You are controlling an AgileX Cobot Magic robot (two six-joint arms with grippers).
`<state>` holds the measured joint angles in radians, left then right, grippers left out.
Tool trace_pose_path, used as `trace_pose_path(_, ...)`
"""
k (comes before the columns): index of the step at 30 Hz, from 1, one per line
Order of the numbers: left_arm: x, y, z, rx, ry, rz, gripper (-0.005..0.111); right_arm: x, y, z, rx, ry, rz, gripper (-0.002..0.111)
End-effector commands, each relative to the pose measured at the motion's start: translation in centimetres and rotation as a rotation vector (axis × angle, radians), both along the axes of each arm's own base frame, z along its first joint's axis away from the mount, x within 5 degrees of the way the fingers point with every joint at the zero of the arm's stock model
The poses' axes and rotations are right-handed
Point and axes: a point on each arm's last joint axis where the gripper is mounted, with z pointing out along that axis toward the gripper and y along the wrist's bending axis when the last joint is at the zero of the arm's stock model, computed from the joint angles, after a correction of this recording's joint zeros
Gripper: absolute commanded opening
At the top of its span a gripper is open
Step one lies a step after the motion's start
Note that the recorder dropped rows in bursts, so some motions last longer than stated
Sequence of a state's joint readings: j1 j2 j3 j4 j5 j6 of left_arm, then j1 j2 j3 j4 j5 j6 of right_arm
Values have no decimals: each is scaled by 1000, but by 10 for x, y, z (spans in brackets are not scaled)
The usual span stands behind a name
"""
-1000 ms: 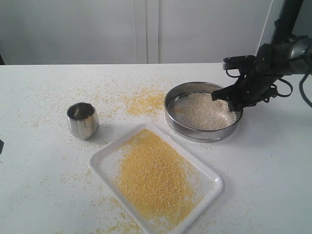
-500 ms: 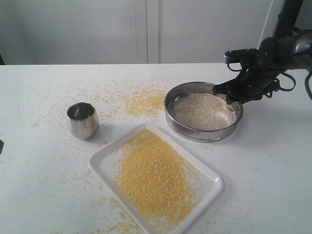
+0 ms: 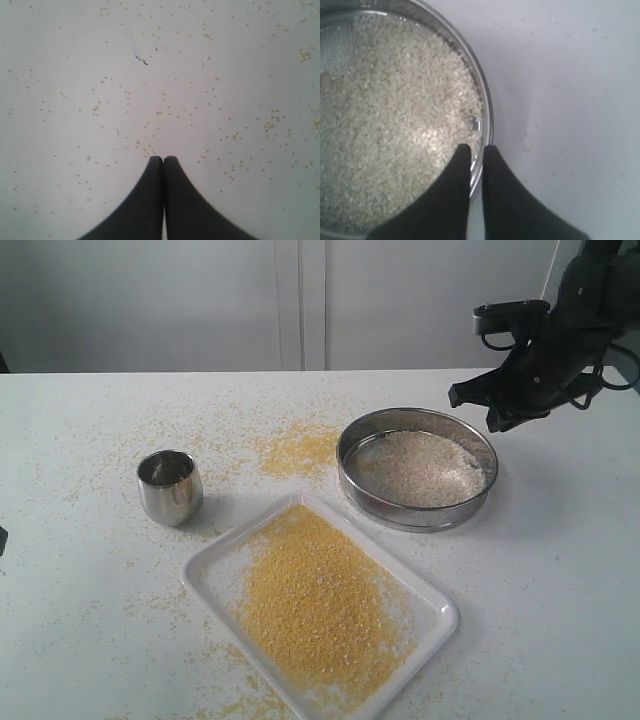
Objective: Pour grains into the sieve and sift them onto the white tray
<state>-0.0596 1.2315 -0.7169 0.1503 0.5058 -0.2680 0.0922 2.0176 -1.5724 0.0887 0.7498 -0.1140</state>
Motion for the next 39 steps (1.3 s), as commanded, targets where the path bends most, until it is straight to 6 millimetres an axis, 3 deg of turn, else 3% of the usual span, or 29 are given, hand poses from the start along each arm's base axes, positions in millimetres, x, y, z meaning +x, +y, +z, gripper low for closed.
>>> trace_pose_path(1,-3,0,-1,-2,9,1,1,-12,-3,11,-24,32,29,0)
trace_pose_path(19,-3,0,-1,-2,9,1,1,-88,-10,56,-25,-94,34,0)
trace_pose_path(29,-3,0,-1,-2,9,1,1,-136,-14,61,-32,-120,45,0)
trace_pose_path(39,-3,0,-1,-2,9,1,1,-186,-20,63,-34,-261,43,0)
